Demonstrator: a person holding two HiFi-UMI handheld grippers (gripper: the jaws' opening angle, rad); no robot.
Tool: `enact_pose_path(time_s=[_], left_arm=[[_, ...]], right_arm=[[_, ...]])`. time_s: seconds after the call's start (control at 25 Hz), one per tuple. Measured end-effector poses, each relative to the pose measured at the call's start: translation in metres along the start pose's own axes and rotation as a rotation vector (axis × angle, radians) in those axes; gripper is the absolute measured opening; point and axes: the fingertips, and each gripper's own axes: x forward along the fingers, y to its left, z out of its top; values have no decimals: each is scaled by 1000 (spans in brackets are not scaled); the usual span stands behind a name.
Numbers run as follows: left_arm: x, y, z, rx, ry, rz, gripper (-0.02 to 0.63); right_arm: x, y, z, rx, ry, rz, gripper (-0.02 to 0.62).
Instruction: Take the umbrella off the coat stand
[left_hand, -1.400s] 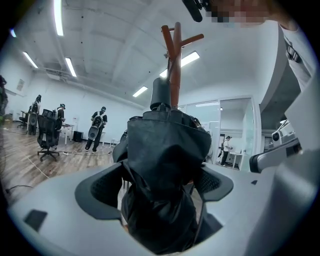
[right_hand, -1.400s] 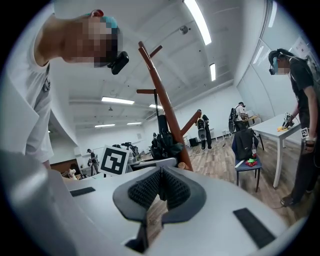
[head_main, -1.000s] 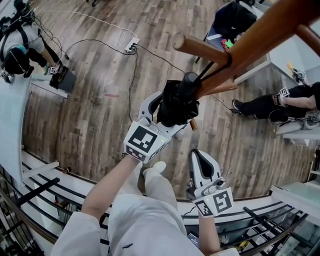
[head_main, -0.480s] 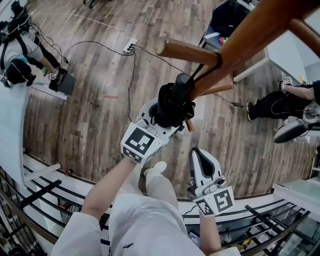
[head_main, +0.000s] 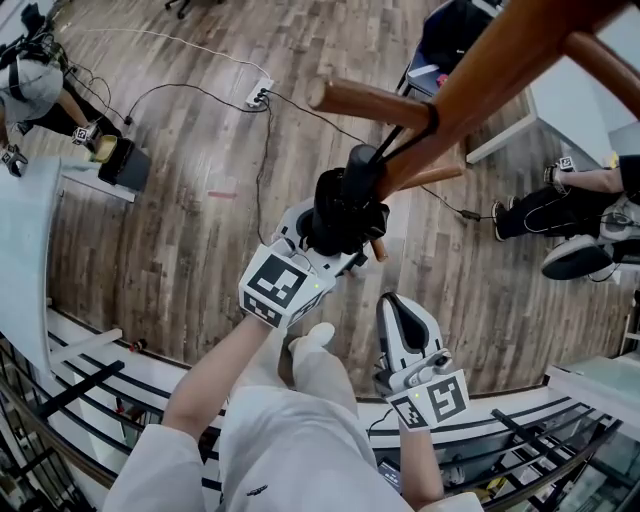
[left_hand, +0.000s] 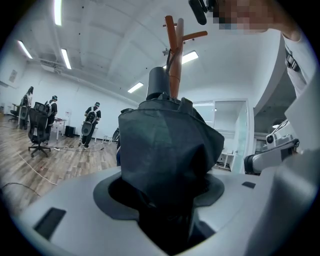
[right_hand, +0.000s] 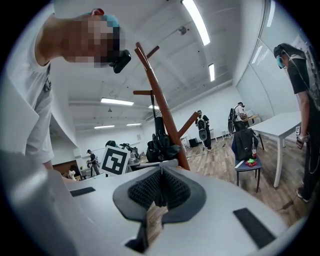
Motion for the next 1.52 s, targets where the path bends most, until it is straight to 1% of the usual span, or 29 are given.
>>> enact_pose_path(time_s=[0.32,0.64,0.8,1.04,1.24,1.36,1.52], left_arm=[[-5,0,8,-12,5,10,273],[-12,-5,24,11,-6,14,273],[-15,-8,30,10,-15,24,273],[-19,-13,40,11,-22,21,273],[-26,-16,45,22,-13,15,273],[-27,-18,48,11,-12,6,273],[-30,-20,52,17,-4,-6,273]], right_arm=[[-2,3,12,-5,-18,4,35],[-10,7,20,-10,-32,-1,35],[-17,8,23,-12,-40,-2,35],[-22,11,31,-18,-52,-1,35],[-20,11,33,-7,-58,-1,37],[-19,10,34,-4,-64,-3,35],[-19,10,43,-6,-80,-8,35]])
